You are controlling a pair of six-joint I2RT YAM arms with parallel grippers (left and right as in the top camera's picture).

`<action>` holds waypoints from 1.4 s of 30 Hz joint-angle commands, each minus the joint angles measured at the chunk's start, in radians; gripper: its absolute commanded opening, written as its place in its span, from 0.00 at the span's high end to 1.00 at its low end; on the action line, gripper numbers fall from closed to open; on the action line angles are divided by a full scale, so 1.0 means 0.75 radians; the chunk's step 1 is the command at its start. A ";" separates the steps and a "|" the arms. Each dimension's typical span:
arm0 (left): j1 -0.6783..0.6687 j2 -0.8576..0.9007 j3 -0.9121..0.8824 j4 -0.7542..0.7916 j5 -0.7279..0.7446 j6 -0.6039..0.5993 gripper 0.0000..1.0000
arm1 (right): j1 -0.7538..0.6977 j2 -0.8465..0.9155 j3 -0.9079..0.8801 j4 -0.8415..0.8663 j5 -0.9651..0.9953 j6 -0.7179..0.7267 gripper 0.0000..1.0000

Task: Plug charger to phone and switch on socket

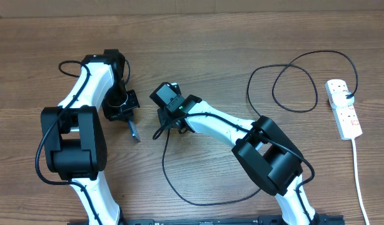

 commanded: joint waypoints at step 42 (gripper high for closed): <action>0.091 -0.040 -0.012 0.071 1.356 0.623 0.96 | -0.460 -0.376 0.027 -0.302 -1.202 -0.463 0.96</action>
